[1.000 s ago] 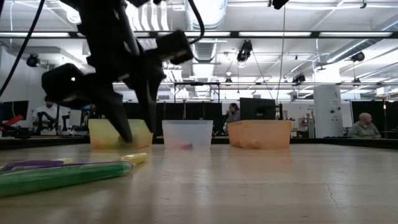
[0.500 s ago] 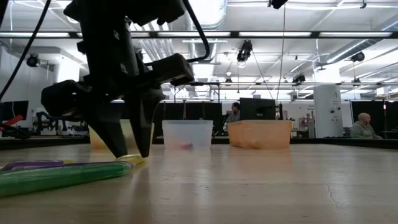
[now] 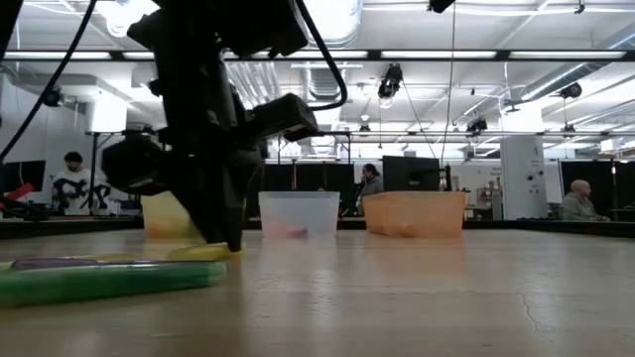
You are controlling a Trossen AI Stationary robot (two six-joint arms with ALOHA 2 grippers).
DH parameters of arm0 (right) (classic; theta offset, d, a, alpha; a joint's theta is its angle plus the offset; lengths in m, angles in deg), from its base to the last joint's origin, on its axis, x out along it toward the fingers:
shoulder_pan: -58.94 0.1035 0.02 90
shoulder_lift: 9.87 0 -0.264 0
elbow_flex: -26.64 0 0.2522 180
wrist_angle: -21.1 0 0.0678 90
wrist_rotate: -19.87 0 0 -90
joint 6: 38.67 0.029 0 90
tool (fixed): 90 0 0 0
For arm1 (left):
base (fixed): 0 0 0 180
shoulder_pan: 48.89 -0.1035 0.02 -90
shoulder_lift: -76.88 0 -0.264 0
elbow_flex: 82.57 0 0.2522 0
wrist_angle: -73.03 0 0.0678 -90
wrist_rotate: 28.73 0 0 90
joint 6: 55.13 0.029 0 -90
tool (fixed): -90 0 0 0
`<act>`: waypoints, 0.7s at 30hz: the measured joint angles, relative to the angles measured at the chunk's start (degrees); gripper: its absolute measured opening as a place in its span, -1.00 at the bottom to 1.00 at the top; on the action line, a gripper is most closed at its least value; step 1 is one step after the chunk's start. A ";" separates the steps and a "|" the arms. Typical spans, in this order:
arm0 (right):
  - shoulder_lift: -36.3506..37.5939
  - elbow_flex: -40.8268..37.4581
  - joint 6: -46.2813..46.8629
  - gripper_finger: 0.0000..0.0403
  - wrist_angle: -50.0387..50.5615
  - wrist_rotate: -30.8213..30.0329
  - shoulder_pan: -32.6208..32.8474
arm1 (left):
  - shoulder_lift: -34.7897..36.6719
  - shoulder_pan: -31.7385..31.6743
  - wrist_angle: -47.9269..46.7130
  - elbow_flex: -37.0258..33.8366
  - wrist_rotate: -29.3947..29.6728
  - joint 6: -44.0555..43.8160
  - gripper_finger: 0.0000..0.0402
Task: Pick & Place Markers
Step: Put the top yellow pen into the white bin
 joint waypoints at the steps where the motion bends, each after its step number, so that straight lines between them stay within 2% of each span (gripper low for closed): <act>1: 0.00 0.00 0.00 -0.70 -0.02 0.00 0.00 | 0.02 -0.36 0.12 0.10 0.60 0.26 -0.89; 8: 0.00 0.00 0.00 -0.70 -0.02 -0.02 0.00 | -0.17 -4.28 -0.50 3.21 6.28 6.42 -0.86; 14: 0.00 -0.01 -0.22 -0.70 -0.04 -0.03 0.00 | 0.92 -10.09 -0.40 8.48 7.25 13.66 -0.86; 21: 0.00 -0.02 -0.33 -0.70 -0.02 -0.02 0.00 | 2.94 -19.36 -7.37 16.40 9.30 24.20 -0.86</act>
